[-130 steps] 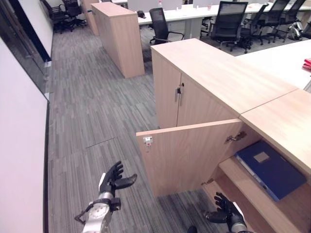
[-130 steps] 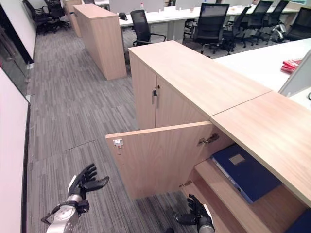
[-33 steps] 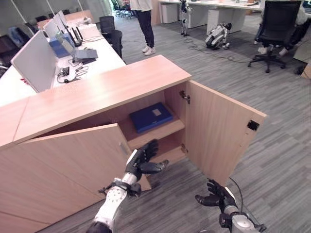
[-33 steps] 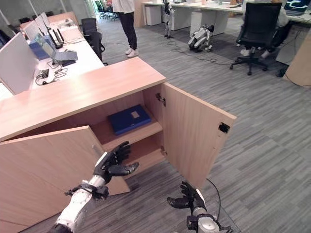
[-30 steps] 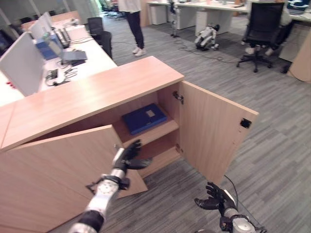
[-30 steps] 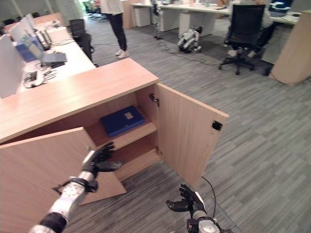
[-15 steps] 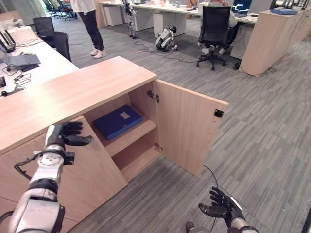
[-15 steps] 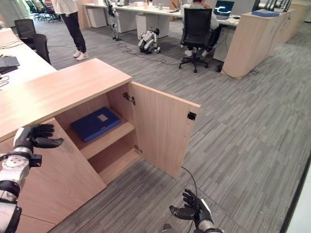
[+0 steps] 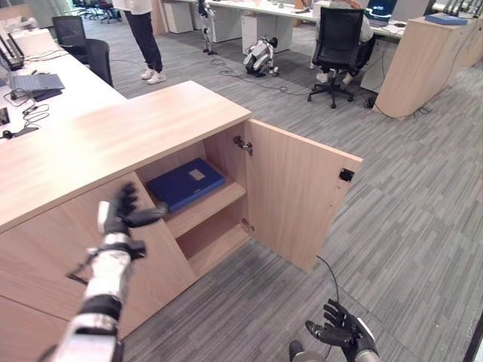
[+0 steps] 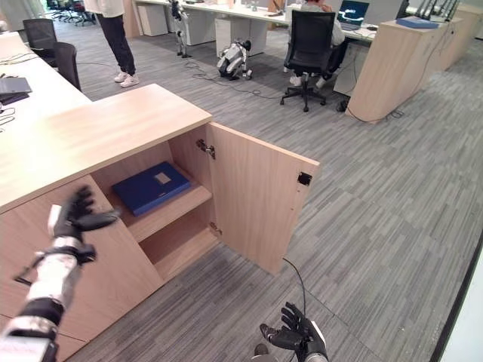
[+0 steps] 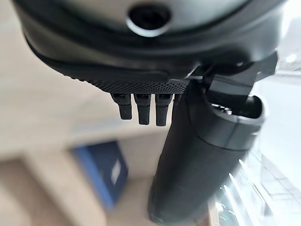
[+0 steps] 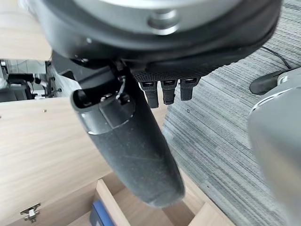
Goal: Put the empty folder in the office cabinet
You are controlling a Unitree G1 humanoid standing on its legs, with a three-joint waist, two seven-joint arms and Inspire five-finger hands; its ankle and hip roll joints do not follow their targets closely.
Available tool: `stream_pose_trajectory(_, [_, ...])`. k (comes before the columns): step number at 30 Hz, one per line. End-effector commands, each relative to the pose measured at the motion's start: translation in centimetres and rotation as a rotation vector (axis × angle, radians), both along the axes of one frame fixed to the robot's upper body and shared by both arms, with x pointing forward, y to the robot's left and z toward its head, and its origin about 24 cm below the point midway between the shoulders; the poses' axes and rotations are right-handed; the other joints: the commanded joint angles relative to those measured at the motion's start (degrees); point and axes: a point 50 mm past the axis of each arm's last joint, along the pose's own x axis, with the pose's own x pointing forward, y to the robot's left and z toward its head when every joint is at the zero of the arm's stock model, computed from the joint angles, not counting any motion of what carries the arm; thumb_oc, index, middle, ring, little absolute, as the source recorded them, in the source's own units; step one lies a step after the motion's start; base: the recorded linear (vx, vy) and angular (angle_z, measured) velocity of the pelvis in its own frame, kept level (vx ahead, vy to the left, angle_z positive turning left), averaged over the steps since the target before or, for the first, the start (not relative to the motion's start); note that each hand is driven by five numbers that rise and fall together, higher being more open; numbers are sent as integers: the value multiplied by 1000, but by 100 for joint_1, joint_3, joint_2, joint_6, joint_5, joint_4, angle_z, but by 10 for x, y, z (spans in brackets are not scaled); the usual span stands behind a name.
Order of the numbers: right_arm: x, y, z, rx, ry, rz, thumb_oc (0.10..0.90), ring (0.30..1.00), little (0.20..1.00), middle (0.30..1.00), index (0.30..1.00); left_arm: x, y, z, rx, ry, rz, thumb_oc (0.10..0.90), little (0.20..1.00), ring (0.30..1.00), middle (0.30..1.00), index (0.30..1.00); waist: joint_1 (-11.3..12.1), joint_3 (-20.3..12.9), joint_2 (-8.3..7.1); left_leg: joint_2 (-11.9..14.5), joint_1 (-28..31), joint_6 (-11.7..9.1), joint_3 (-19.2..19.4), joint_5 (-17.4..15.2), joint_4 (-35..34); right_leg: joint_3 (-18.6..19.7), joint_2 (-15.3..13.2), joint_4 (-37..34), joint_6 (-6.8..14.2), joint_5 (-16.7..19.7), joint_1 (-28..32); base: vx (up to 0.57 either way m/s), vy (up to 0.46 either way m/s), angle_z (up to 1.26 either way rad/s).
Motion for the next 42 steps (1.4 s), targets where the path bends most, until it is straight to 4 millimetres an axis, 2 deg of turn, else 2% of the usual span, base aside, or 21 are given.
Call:
stream_pose_trajectory(1, [50,6,25,38,-231,-51,800,900,900,900,900,20,-38,30,20,-179,-235,800,900,900,900,900,225,82,52,-7,222,-71,-326,-324,-15,-405,-383,1062,686,-361,19,-78,29,7])
stream_pose_trajectory(4, [57,3,27,31,-242,-63,800,900,900,900,900,3,-54,15,-54,-147,-292,800,900,900,900,900,332,178,86,13,267,-41,-299,-326,-15,-688,-428,1513,708,-334,-175,-57,20,-20])
stream_pose_trajectory(6, [66,3,28,27,-245,-79,800,900,900,900,900,-15,-68,0,-126,-90,-366,800,900,900,900,900,473,270,148,30,411,-30,-335,-508,-15,-1146,-622,2105,724,-340,-477,52,-44,-18])
stream_pose_trajectory(9, [71,3,28,31,-243,-92,800,900,900,900,900,-28,-71,-13,-174,-25,-391,800,900,900,900,900,541,239,109,71,503,-99,-237,-552,-15,-1627,-813,1082,640,-262,-375,100,-173,-9])
stream_pose_trajectory(13, [62,-4,19,22,-188,-129,800,900,900,900,900,-36,-73,-23,-171,31,-432,800,900,900,900,900,440,273,115,152,629,-279,-273,-612,-15,-1485,-981,103,724,258,-511,129,-273,-7])
stream_pose_trajectory(17, [50,-12,14,23,-156,-163,800,900,900,900,900,-37,-80,-27,-169,48,-476,800,900,900,900,900,294,259,112,66,734,-322,-330,-681,-10,-1262,-1002,-139,724,363,-397,114,-152,3])
stream_pose_trajectory(22, [38,-33,11,-17,-129,-215,800,900,900,900,900,-42,-91,-34,-211,67,-490,800,900,900,900,900,84,208,324,-11,899,-352,-445,-804,157,-1112,-778,-232,683,146,-127,180,-203,-10])
stream_pose_trajectory(25, [42,-48,16,-64,-139,-212,800,900,900,900,900,-38,-95,-33,-236,57,-496,800,900,900,900,900,-94,283,462,354,664,-593,-377,-903,994,-1078,-532,-267,464,-260,95,138,-298,-3])
stream_pose_trajectory(27, [44,-52,18,-79,-140,-210,800,900,900,900,900,-36,-96,-32,-236,56,-500,800,900,900,900,900,-142,321,486,653,470,-816,-393,-737,1624,-1071,-375,-281,292,-483,223,121,-266,3])
stream_pose_trajectory(28, [44,-52,18,-79,-140,-210,800,900,900,900,900,-36,-96,-32,-236,56,-500,800,900,900,900,900,-147,325,495,685,452,-837,-403,-744,1664,-1080,-354,-283,277,-495,228,110,-214,-14])
stream_pose_trajectory(29, [44,-53,18,-85,-142,-208,800,900,900,900,900,-36,-96,-32,-234,58,-497,800,900,900,900,900,-143,343,483,833,351,-957,-429,-529,2003,-1066,-275,-300,193,-606,321,51,-221,-17])
stream_pose_trajectory(30, [46,-54,19,-87,-146,-206,800,900,900,900,900,-34,-95,-32,-231,57,-492,800,900,900,900,900,-147,365,428,956,200,-1014,-429,-220,2324,-1132,-225,-307,38,-645,348,184,-377,-14])
stream_pose_trajectory(31, [53,-55,25,-99,-173,-189,800,900,900,900,900,-32,-95,-31,-226,52,-488,800,900,900,900,900,-56,443,323,934,-105,-1182,-799,81,2973,-1006,-146,-314,-86,-773,466,175,-356,-14])
stream_pose_trajectory(32, [55,-56,27,-102,-180,-182,800,900,900,900,900,-30,-96,-29,-228,45,-491,800,900,900,900,900,-11,484,230,933,-345,-1321,-919,226,3322,-994,-150,-316,-134,-833,548,176,-242,-18])
stream_pose_trajectory(33, [56,-56,27,-101,-181,-182,800,900,900,900,900,-30,-95,-29,-227,45,-491,800,900,900,900,900,-20,466,215,912,-370,-1312,-924,248,3309,-1002,-170,-313,-134,-826,524,66,-152,-31])
stream_pose_trajectory(34, [56,-55,27,-100,-179,-180,800,900,900,900,900,-29,-95,-29,-223,46,-492,800,900,900,900,900,26,486,88,933,-630,-1390,-955,356,3652,-1006,-212,-321,-184,-841,589,105,-140,-38])
stream_pose_trajectory(35, [56,-56,26,-100,-172,-182,800,900,900,900,900,-29,-97,-30,-225,50,-494,800,900,900,900,900,58,498,50,1064,-690,-1317,-874,370,3553,-1024,-128,-369,-223,-890,683,111,-140,-29])
stream_pose_trajectory(37, [56,-57,25,-105,-169,-184,800,900,900,900,900,-30,-98,-31,-227,56,-496,800,900,900,900,900,103,512,75,1090,-681,-1250,-888,334,3406,-983,-68,-416,-222,-905,733,117,-9,-19])
stream_pose_trajectory(39, [63,-57,28,-126,-180,-164,800,900,900,900,900,-35,-98,-36,-225,80,-490,800,900,900,900,900,245,489,202,984,-650,-947,-1348,-6,2167,-772,22,-479,-77,-958,751,176,139,-63])
stream_pose_trajectory(41, [69,-55,32,-138,-198,-145,800,900,900,900,900,-41,-97,-42,-218,109,-474,800,900,900,900,900,378,479,331,836,-429,-847,-1867,53,906,-591,97,-515,32,-966,740,116,125,-40])
stream_pose_trajectory(42, [67,-54,31,-125,-196,-156,800,900,900,900,900,-42,-99,-42,-223,112,-490,800,900,900,900,900,324,433,361,852,-284,-869,-1830,68,663,-595,142,-520,58,-970,743,102,51,-45])
